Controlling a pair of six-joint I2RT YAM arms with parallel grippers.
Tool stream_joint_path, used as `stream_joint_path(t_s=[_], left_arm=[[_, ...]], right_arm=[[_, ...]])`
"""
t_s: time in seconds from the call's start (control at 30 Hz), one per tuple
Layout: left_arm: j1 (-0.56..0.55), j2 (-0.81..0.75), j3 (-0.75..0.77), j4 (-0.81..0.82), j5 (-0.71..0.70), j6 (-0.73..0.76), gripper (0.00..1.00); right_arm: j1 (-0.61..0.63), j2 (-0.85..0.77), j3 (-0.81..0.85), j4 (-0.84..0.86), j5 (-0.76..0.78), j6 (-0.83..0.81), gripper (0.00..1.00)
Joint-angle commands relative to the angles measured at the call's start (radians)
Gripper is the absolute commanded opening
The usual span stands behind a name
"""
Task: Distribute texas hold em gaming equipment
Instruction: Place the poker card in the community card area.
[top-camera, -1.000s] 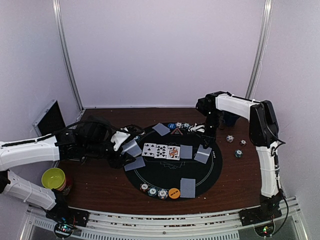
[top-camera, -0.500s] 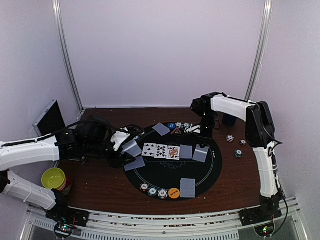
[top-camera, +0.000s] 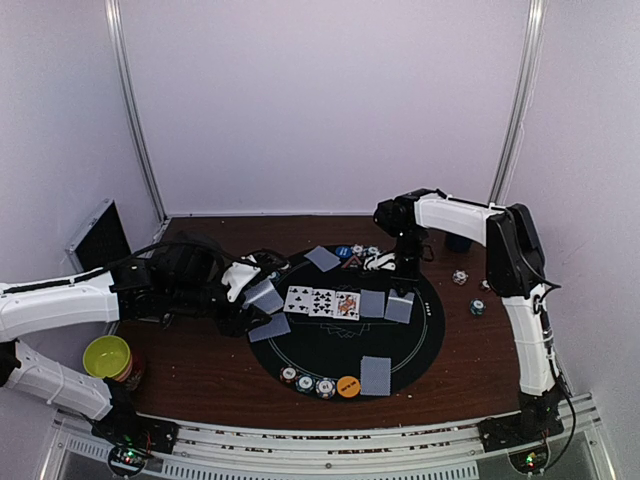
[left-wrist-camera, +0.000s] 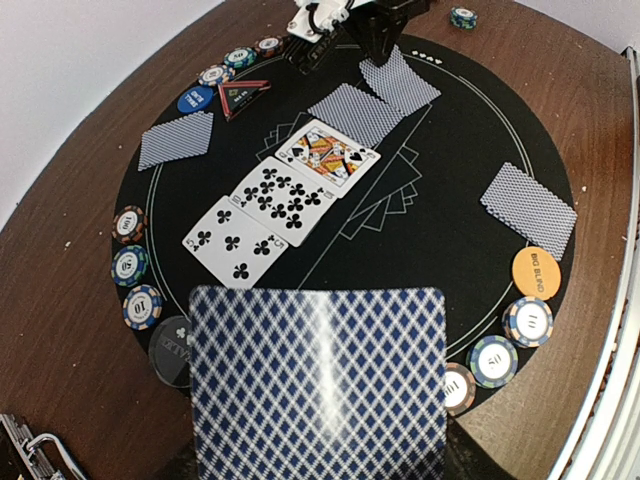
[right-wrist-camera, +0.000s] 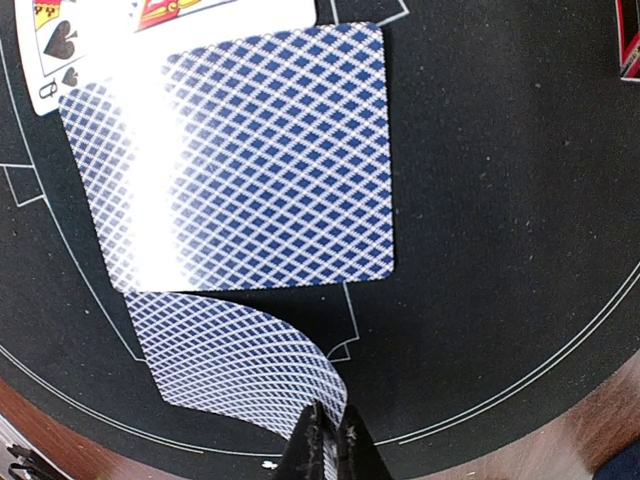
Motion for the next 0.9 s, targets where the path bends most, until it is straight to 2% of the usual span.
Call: stream_joint_path(t_s=[0.0, 0.3, 0.53, 0.87], left_arm=[[0.000, -0.001, 0.013, 0.039, -0.004, 0.007, 0.59], [0.000, -0.002, 0.013, 0.039, -0.004, 0.008, 0.59], [0.000, -0.002, 0.012, 0.040, -0.005, 0.007, 0.59], [0.000, -0.003, 0.013, 0.039, -0.012, 0.005, 0.59]], right_arm=[[0.011, 0.017, 0.019, 0.022, 0.037, 0.007, 0.06], [0.023, 0.021, 0.020, 0.037, 0.059, 0.011, 0.08], [0.027, 0.016, 0.017, 0.049, 0.086, 0.017, 0.17], [0.027, -0.076, -0.015, 0.095, 0.138, 0.038, 0.47]])
